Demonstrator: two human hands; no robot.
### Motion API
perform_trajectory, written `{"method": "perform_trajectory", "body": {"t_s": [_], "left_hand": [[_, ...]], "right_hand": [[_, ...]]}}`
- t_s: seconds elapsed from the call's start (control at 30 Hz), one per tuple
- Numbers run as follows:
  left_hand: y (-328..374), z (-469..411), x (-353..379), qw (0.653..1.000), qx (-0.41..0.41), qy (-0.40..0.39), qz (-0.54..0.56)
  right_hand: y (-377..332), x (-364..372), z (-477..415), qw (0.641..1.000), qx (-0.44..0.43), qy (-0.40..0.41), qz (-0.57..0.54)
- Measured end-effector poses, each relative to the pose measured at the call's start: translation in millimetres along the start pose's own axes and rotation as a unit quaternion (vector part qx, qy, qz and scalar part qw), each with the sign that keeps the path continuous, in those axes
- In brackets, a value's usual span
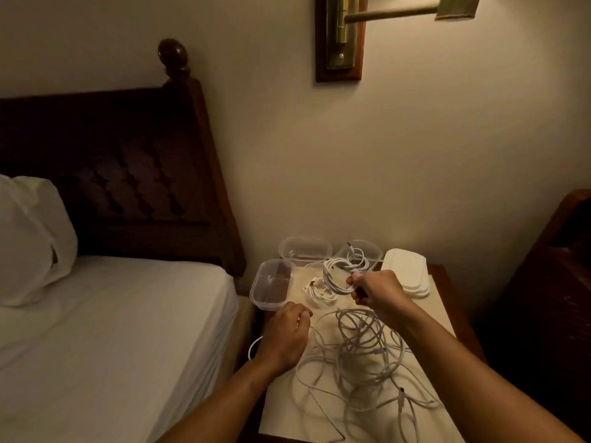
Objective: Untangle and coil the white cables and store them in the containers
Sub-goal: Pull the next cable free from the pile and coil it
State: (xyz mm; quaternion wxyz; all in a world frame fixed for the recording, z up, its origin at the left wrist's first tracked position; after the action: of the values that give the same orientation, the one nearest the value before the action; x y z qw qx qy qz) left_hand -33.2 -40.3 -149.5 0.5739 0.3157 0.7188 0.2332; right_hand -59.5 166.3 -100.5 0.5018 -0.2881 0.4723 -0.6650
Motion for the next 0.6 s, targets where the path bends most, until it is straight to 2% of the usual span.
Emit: {"method": "perform_trajectory", "body": {"t_s": [0.07,0.2,0.33,0.43,0.5,0.6], "left_hand": [[-16.7,9.3,14.5,0.992,0.095,-0.005,-0.08],[-45.3,21.8,47.9,0.958,0.192,-0.059,-0.206],[-69.1,28.5,68.0,0.955,0.137,-0.125,-0.23],[-71.1,28.0,69.4,0.961,0.116,-0.123,-0.221],[-70.0,26.3,69.1,0.959,0.109,-0.127,-0.229],[-71.9,24.5,70.7,0.954,0.101,-0.139,-0.245]], "right_hand": [[-10.8,6.0,-18.0,0.999,-0.018,0.023,0.024],[-31.0,30.1,-55.7,0.994,-0.067,0.057,0.071],[-41.7,57.5,-94.7,0.975,-0.14,0.082,0.154],[-49.6,81.1,-123.1,0.953,-0.2,0.089,0.208],[-51.1,101.1,-140.7,0.927,-0.251,0.083,0.267],[-49.8,129.5,-157.6,0.857,-0.336,0.062,0.387]]}}
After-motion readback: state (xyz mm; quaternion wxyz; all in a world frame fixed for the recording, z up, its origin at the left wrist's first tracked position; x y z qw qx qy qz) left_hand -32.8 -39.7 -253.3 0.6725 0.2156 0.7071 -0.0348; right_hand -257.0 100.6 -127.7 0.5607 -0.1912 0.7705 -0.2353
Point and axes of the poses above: each hand's wrist, its own z-axis away from the middle knuckle, its own x-axis out of the palm, y = z × x, the point moved 5 cm from there along -z, towards the middle knuckle, and after that the axes turned 8 degrees about y, right-handed, at the moved point
